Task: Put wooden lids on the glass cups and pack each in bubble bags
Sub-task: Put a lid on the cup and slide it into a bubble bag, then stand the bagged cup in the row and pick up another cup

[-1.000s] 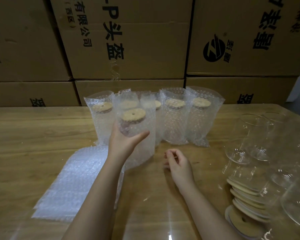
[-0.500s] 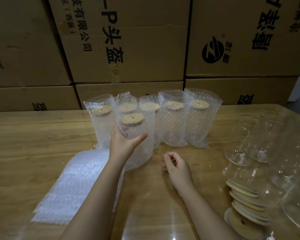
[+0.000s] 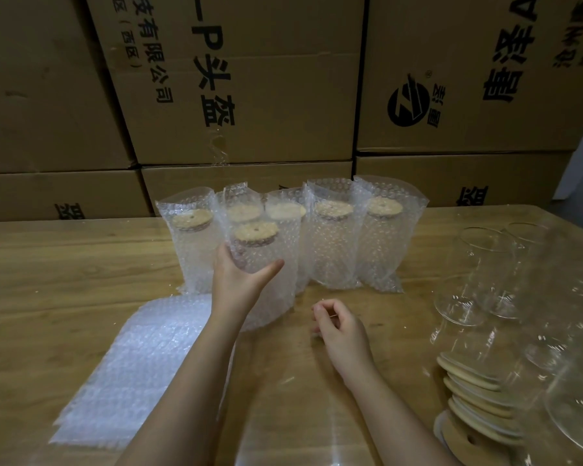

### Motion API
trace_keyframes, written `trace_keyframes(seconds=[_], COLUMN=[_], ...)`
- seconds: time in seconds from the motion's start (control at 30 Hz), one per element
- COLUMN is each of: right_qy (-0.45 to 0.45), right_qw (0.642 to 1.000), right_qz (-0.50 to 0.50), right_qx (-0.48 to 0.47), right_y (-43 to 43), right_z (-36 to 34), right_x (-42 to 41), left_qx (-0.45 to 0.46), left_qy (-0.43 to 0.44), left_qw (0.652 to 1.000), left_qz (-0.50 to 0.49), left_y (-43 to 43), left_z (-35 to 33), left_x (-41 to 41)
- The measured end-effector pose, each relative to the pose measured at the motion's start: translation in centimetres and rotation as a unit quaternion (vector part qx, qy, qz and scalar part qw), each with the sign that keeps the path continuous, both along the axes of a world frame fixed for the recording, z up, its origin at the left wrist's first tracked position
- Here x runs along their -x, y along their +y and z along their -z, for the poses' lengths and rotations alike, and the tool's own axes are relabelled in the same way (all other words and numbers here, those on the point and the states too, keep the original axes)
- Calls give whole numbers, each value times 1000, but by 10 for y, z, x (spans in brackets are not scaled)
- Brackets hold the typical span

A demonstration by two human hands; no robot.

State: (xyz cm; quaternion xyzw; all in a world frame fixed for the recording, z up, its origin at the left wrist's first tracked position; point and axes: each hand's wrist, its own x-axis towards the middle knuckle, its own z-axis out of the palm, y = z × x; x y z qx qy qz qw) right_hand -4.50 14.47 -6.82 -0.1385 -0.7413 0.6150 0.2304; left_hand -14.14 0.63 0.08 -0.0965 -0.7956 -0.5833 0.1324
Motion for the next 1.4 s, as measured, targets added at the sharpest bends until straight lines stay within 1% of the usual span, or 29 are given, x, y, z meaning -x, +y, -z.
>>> trace_keyframes(seconds=[0.2,0.43,0.63,0.73,0.8,0.87,0.9,0.93,0.97,1.03,1.07,1.13,1.23,1.3,1.4], right_qy=[-1,-2,-4,-3,-3,-10,-13,-15,-18,-26,-29,-37,-48,-50,-55], right_qw=[1000,1000,1000,1000,1000,999,999,999,999,998,997,995,992,992,996], right_qz=[-3,-2,-4,-5,-6,-10,-11,-10,-8,-3,-1,2,-7,-15,-44], right_qx=[-1,-7,-13,-14,-18,-30,-36,-43,-50,-65,-75,-96,-116,-112,-61], right_y=[0,1,2,2,2,2,1,1,1,1,0,-2,-6,-8,-6], right_z=[2,4,6,5,5,6,6,6,6,6,6,4,1,0,-1], right_x=[2,2,3,3,3,2,1,1,1,0,0,-3,-11,-15,-21], left_qx=[-5,2,7,-19,-56,-103,-122,-133,-128,-75,-45,5,64,66,45], left_qy=[8,-15,-14,-10,33,100,113,103,74,-8,-41,-71,-67,-62,-66], left_qw=[1000,1000,999,998,998,987,982,983,988,995,992,982,979,982,982], left_qz=[-2,6,49,55,5,-73,-86,-70,-35,65,113,176,179,167,171], left_y=[0,0,-8,-16,-22,-24,-22,-18,-12,0,4,8,5,2,-1], left_z=[2,11,4,-4,-6,0,7,16,26,44,49,52,51,52,58], left_x=[2,-1,-7,-15,-25,-44,-56,-69,-81,-98,-102,-106,-108,-109,-109])
